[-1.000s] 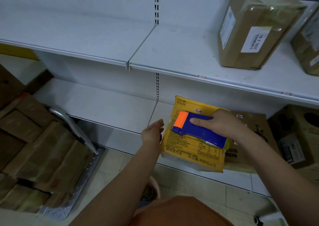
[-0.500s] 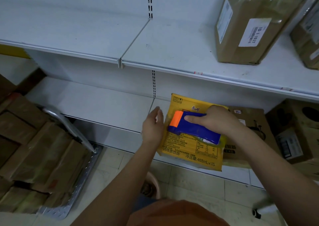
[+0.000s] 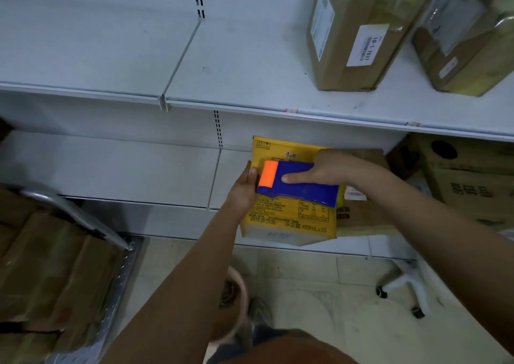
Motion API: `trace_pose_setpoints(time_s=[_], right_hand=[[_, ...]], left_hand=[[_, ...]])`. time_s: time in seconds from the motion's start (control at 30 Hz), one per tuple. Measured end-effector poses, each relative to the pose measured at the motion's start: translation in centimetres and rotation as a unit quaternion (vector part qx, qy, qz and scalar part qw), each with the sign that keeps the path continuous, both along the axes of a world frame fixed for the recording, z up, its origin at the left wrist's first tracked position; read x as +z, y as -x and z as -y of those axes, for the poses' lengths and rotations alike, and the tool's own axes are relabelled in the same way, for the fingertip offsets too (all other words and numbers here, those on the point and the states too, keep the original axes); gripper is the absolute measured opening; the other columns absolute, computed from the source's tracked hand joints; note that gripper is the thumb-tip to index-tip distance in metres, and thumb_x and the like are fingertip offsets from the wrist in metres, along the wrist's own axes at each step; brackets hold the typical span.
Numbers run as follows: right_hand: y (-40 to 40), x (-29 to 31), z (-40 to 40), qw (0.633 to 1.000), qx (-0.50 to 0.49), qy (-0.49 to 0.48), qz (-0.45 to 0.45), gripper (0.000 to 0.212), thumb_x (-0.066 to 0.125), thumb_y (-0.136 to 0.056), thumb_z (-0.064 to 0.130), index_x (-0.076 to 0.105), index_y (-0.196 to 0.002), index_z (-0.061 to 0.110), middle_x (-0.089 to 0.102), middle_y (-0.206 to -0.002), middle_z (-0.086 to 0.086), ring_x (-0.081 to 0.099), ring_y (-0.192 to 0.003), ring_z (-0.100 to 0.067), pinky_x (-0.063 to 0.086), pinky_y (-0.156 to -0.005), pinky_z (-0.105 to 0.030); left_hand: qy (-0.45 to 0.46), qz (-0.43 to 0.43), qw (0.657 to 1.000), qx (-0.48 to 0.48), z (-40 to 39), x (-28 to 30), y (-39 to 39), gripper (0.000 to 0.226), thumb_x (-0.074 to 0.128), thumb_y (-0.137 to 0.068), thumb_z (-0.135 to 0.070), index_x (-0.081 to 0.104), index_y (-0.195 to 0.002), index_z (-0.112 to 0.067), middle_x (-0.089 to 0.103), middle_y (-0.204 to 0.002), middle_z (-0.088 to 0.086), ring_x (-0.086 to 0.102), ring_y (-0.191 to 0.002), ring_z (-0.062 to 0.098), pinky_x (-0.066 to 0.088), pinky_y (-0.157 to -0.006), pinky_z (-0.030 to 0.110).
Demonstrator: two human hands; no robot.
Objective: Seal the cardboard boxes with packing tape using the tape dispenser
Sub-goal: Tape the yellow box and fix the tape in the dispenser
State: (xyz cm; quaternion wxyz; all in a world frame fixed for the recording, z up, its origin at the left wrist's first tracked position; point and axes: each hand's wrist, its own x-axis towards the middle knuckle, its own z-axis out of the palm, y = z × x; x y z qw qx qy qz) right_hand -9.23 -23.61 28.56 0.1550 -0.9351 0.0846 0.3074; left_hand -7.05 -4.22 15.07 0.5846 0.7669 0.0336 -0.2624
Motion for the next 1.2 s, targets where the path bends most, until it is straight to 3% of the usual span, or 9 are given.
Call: trace_pose_setpoints(time_s=[0.07, 0.13, 0.2, 0.3, 0.4, 0.6, 0.77, 1.0, 1.2], right_hand=[[0.3, 1.1, 2.2, 1.0, 0.004, 0.009, -0.016, 0.081, 0.056, -0.06, 0.088, 0.059, -0.107, 0.022, 0.066, -0.102, 0.0, 0.063, -0.087, -0.014, 0.054, -0.077, -0.029], [1.3, 2.3, 5.7, 1.0, -0.019, -0.008, -0.016, 0.094, 0.058, -0.052, 0.091, 0.057, -0.122, 0.027, 0.066, -0.113, 0.0, 0.064, -0.092, -0.015, 0.054, -0.079, -0.03], [3.2, 3.4, 9.6, 0.998, -0.059, -0.032, -0.013, 0.077, 0.062, -0.059, 0.083, 0.06, -0.112, 0.028, 0.072, -0.098, 0.001, 0.068, -0.082, -0.015, 0.052, -0.068, -0.026], [5.1, 3.8, 13.5, 0.995, -0.08, -0.059, -0.025, 0.046, 0.062, -0.07, 0.068, 0.061, -0.085, 0.025, 0.071, -0.063, 0.003, 0.069, -0.061, -0.013, 0.047, -0.057, -0.023], [4.9, 3.0, 14.8, 0.996, -0.062, -0.058, 0.0, 0.046, 0.063, -0.07, 0.068, 0.062, -0.082, 0.024, 0.069, -0.065, 0.004, 0.066, -0.063, -0.011, 0.044, -0.056, -0.022], [3.2, 0.5, 18.0, 0.993, -0.003, -0.116, -0.032, 0.07, 0.062, -0.062, 0.08, 0.064, -0.111, 0.03, 0.071, -0.101, 0.006, 0.069, -0.086, -0.012, 0.057, -0.079, -0.029], [3.5, -1.3, 21.0, 0.98, 0.008, -0.164, -0.11, 0.035, 0.063, -0.084, 0.055, 0.065, -0.084, 0.02, 0.069, -0.058, 0.011, 0.064, -0.05, -0.001, 0.043, -0.046, -0.013], [3.6, -2.9, 21.6, 0.963, 0.044, -0.173, -0.203, 0.061, 0.066, -0.069, 0.064, 0.07, -0.097, 0.01, 0.076, -0.087, -0.004, 0.071, -0.075, -0.015, 0.051, -0.062, -0.023], [4.4, -3.2, 21.7, 0.945, 0.026, -0.208, -0.251, 0.037, 0.069, -0.079, 0.043, 0.066, -0.103, 0.015, 0.076, -0.088, 0.004, 0.071, -0.081, -0.01, 0.053, -0.066, -0.022]], left_hand=[[-0.008, 0.015, 1.0, 0.008, 0.2, 0.9, 0.2, 0.057, 0.032, -0.097, -0.067, 0.052, -0.137, -0.032, 0.069, -0.115, -0.001, 0.065, -0.096, 0.013, 0.054, -0.083, 0.02], [-0.015, 0.041, 0.999, 0.013, 0.1, 1.5, 0.4, 0.042, 0.03, -0.105, -0.049, 0.053, -0.135, -0.03, 0.063, -0.101, -0.005, 0.056, -0.08, 0.003, 0.041, -0.057, 0.002], [-0.025, 0.065, 0.998, 0.002, -0.1, 1.6, 0.3, 0.046, 0.029, -0.105, -0.048, 0.053, -0.138, -0.026, 0.064, -0.104, -0.001, 0.056, -0.08, 0.0, 0.04, -0.055, 0.004], [-0.045, 0.086, 0.995, -0.008, 0.1, 0.8, 0.5, 0.053, 0.027, -0.102, -0.058, 0.053, -0.14, -0.03, 0.069, -0.112, 0.0, 0.064, -0.09, 0.005, 0.048, -0.072, 0.023], [-0.086, 0.092, 0.992, -0.005, 0.3, 0.4, 0.4, 0.059, 0.026, -0.096, -0.073, 0.057, -0.132, -0.038, 0.071, -0.112, 0.0, 0.068, -0.1, 0.019, 0.051, -0.094, 0.041], [-0.156, 0.088, 0.983, 0.044, 1.5, 1.3, 1.5, 0.043, 0.029, -0.104, -0.054, 0.061, -0.118, -0.029, 0.068, -0.103, 0.005, 0.063, -0.089, 0.018, 0.042, -0.074, 0.027], [-0.199, 0.078, 0.973, 0.083, 2.3, 1.7, 2.0, 0.041, 0.028, -0.105, -0.052, 0.06, -0.103, -0.027, 0.064, -0.083, -0.006, 0.059, -0.076, 0.006, 0.04, -0.062, 0.021], [-0.225, 0.084, 0.967, 0.09, 2.4, 1.3, 2.0, 0.046, 0.026, -0.104, -0.054, 0.061, -0.105, -0.024, 0.064, -0.083, -0.007, 0.058, -0.076, 0.005, 0.038, -0.062, 0.021], [-0.208, 0.1, 0.971, 0.06, 2.2, 1.5, 1.4, 0.048, 0.025, -0.105, -0.053, 0.062, -0.105, -0.023, 0.064, -0.083, -0.008, 0.06, -0.078, 0.007, 0.04, -0.064, 0.024]])
